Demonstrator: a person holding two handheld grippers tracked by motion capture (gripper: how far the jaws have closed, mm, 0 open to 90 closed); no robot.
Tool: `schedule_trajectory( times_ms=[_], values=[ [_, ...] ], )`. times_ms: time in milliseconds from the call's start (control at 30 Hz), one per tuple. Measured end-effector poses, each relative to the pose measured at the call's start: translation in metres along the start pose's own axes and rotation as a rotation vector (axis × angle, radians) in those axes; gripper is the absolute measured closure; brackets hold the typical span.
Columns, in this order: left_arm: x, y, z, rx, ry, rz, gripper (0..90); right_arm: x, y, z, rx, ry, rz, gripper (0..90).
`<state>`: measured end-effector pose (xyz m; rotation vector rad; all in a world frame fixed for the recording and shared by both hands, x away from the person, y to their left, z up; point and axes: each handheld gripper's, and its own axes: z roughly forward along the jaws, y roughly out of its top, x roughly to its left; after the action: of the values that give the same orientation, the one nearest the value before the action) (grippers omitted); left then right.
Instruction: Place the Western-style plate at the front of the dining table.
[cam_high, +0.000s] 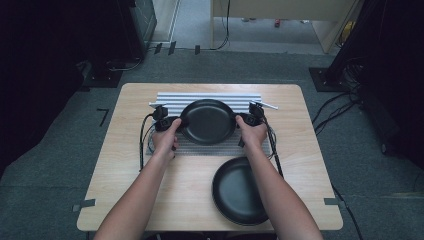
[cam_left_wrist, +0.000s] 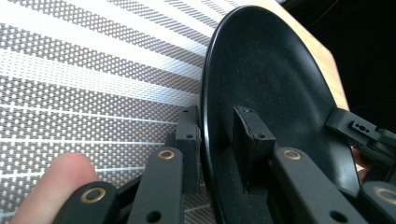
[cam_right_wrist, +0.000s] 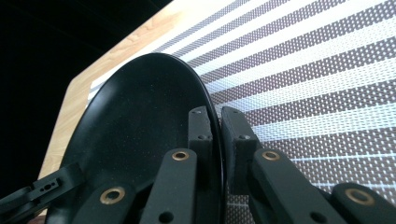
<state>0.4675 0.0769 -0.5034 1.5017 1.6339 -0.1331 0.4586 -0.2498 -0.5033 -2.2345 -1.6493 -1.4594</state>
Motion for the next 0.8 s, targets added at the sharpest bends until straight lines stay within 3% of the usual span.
schedule_trajectory(
  times_ms=[267, 500, 800],
  values=[
    [0.006, 0.0, 0.005, 0.009, 0.024, -0.002, 73.1, -0.002, -0.004, 0.01, 0.015, -0.013, -0.005, 82.1],
    [0.002, 0.004, 0.009, 0.015, 0.039, 0.012, 73.0, -0.006, -0.003, 0.014, 0.009, -0.026, 0.001, 81.3],
    [0.003, 0.005, 0.014, 0.024, 0.042, 0.0, 72.1, -0.005, 0.0, 0.016, -0.015, -0.041, -0.039, 81.4]
  ],
)
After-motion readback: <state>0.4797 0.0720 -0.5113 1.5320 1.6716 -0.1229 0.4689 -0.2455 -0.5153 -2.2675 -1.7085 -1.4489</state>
